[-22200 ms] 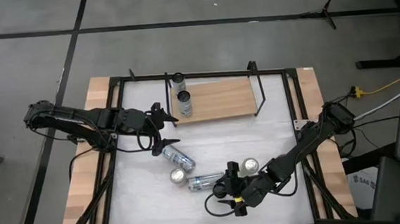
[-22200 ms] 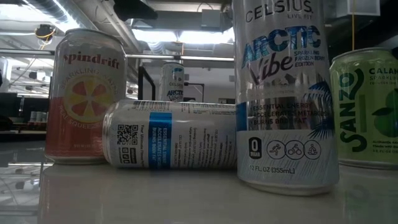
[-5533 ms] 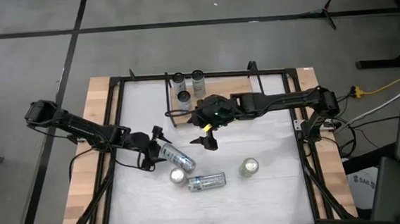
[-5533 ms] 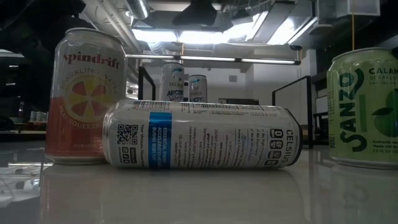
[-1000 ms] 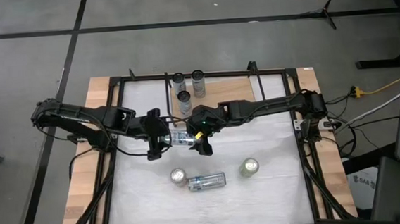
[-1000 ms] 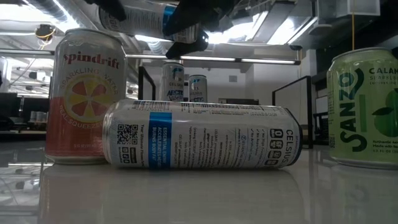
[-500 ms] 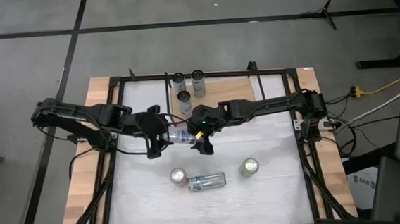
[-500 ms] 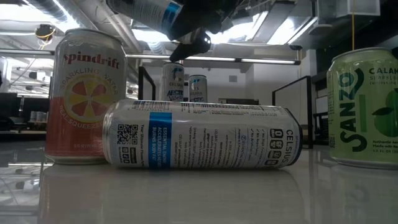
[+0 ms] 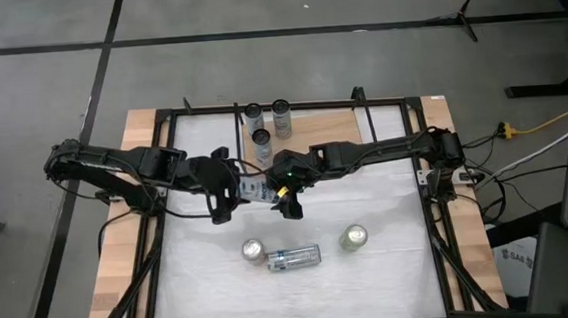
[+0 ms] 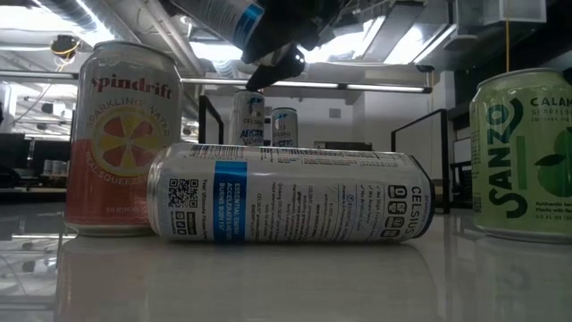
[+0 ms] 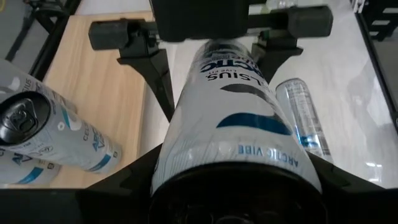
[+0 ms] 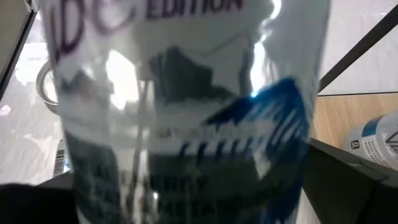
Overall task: Place canned beverage on shelf
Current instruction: Put the white-blue soda can aligned with the other white-blue soda can on the shelf
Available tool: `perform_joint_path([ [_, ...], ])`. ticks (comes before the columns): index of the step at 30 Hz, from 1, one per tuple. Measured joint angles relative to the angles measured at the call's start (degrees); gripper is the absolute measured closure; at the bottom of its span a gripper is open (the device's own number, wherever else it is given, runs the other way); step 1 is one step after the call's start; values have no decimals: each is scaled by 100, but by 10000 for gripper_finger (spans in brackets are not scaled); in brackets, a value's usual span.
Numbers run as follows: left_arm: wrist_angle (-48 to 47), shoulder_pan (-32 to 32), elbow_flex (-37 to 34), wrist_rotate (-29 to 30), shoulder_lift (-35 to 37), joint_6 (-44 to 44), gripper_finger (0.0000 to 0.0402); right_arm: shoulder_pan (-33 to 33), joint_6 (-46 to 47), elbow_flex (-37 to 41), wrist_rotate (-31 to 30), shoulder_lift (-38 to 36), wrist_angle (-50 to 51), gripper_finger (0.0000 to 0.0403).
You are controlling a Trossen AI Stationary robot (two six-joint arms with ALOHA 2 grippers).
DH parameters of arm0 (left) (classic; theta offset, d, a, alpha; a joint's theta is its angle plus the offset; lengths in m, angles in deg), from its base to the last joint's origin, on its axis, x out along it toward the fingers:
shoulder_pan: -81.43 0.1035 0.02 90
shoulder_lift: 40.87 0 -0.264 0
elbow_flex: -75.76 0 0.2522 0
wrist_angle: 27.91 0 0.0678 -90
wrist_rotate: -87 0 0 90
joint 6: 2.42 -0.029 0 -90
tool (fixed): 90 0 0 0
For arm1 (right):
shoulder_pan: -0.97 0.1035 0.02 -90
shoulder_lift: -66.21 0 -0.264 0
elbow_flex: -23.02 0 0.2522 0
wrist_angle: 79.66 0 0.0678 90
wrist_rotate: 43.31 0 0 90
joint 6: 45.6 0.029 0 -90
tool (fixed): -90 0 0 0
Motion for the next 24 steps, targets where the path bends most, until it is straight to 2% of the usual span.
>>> perform_joint_path([
  [12,105,0,4,-4,0,2,158,2,0,0,-15,1,-9,29],
  [24,-308,0,9,-26,0,4,158,0,4,2,-21,-174,374,29],
])
